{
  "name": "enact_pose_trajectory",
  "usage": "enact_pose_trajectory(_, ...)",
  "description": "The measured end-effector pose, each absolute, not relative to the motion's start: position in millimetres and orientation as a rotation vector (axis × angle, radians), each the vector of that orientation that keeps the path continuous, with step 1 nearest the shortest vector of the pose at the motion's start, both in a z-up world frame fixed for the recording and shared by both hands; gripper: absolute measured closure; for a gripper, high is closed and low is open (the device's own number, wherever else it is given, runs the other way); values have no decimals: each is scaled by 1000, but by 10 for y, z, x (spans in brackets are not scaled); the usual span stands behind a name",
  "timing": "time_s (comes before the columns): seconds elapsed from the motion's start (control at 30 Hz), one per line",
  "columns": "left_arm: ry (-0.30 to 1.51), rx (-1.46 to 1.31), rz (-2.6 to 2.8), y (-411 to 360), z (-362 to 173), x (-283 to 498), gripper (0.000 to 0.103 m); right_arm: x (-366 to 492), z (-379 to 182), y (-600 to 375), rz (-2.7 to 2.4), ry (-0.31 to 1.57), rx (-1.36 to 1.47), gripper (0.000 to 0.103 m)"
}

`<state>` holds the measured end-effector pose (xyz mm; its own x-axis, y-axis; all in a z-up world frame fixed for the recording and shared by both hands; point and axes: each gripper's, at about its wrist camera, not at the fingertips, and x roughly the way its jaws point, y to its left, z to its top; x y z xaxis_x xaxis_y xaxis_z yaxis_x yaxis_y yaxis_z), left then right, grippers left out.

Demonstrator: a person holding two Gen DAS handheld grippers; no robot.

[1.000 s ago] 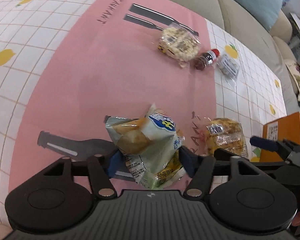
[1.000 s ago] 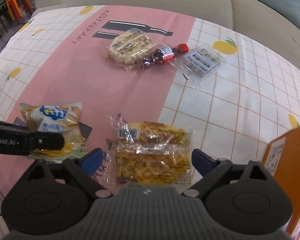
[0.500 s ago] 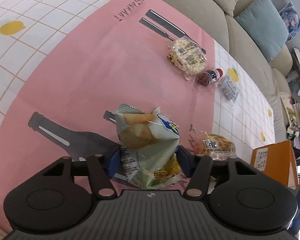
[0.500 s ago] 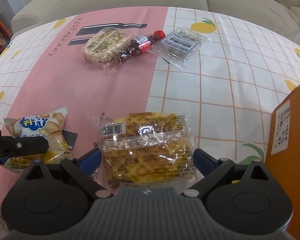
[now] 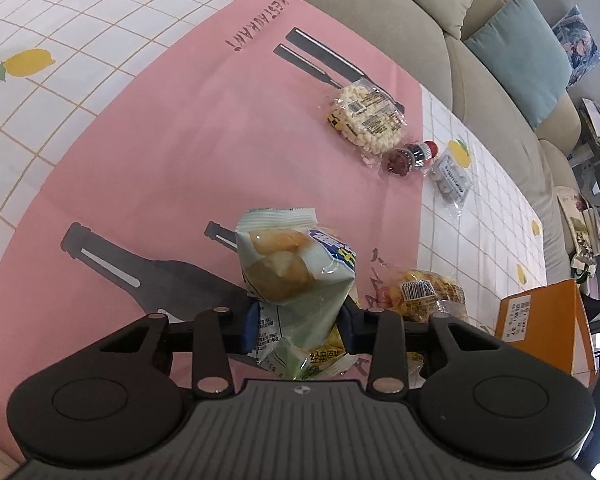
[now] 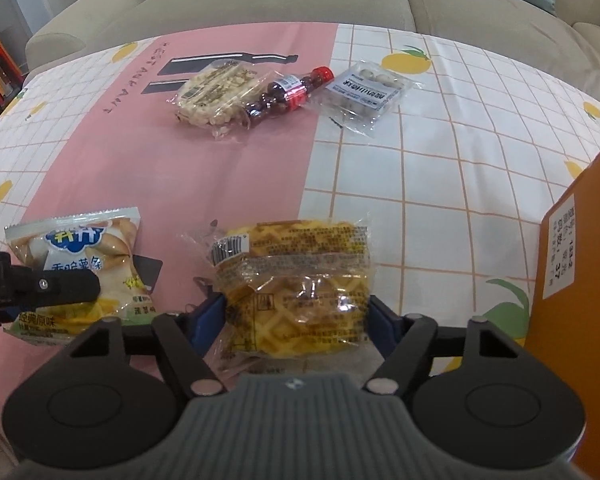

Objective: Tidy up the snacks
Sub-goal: 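Lift both bags and carry them toward the orange box, then lower both bags into the box and open both grippers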

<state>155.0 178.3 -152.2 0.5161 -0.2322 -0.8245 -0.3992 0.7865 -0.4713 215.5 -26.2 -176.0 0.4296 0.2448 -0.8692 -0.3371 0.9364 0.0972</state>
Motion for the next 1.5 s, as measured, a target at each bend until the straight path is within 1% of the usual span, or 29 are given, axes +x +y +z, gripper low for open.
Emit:
enact_pose_trajectory(0.27,993,-674,94,1719,-1200,1435,60,1960,-1464,-330,377,1012,-47,35)
enact_pose_trajectory(0.57,938,-632,45,1438,-643,1256,60,1513,-841,-662,376,908,49,36)
enact_pose_trajectory(0.67,934,-619,8,1292,-486,1177,60,1369,-672,-849,347,901,56,36)
enact_pose_trajectory(1.13,933,-496,-235,374,41,1092,60,829,-159,-1963,243,835,163,36)
enact_pose_trajectory(1.33,980,-383,-355,-226,95,1288,60,747,-46,-2585,182,835,214,36)
enact_pose_trajectory(1.5,1020,-296,-444,-727,35,1483,60,776,-103,-3066,89,858,213,36)
